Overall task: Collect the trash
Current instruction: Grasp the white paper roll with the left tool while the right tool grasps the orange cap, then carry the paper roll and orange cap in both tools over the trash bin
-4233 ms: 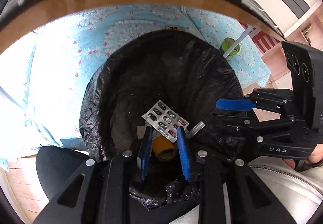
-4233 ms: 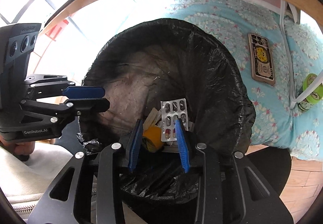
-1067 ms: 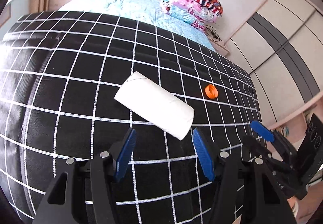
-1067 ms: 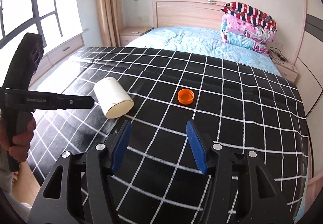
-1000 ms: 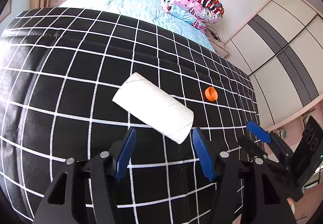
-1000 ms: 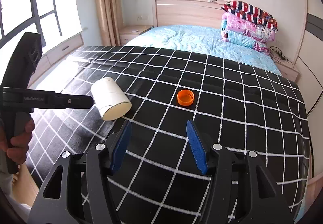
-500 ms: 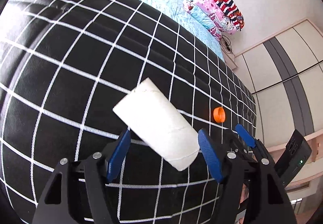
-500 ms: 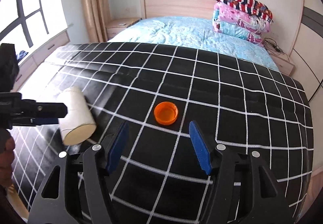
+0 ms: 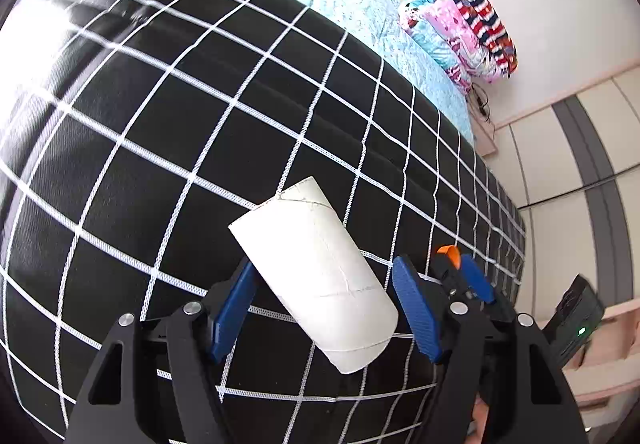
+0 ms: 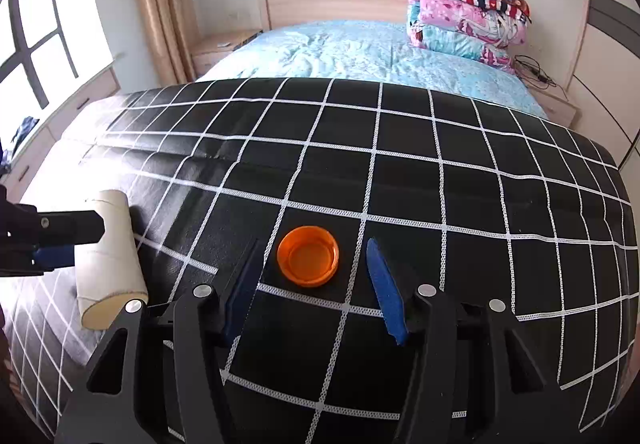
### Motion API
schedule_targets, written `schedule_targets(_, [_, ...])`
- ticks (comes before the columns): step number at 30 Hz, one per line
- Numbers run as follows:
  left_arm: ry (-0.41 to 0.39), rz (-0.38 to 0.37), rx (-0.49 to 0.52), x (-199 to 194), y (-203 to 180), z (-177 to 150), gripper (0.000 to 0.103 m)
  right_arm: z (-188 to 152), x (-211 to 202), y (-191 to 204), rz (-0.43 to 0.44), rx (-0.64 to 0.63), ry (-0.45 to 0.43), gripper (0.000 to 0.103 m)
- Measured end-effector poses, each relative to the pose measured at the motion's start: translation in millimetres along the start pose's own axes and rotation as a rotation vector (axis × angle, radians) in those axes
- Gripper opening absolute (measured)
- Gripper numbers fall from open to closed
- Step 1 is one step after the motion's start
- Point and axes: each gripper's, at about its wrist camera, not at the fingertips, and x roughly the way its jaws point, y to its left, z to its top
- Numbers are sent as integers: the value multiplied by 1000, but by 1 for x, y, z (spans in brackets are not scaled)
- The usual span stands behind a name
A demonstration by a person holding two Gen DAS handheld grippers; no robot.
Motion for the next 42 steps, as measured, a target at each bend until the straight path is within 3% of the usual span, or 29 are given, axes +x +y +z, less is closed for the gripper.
schedule_targets(4, [0,59,53,4,-9,5,64,2,1,-1,-21,6,-4,30])
schedule_targets(8, [-26,93,53,5,-9,8,54,2,1,1,-42,-10,-5,30])
schedule_targets(13, [-54,83,79,9,-7,11,45,-2,-1,5,-29,-11,-4,30])
schedule_targets(19, [-86,84,203,-1,-18,0,32,-6,-12,1,-4,14,-10,30])
schedule_targets(42, [-179,-6,390,-74,-29,-54,29,-25,-73,25,-7,-27,-82,30])
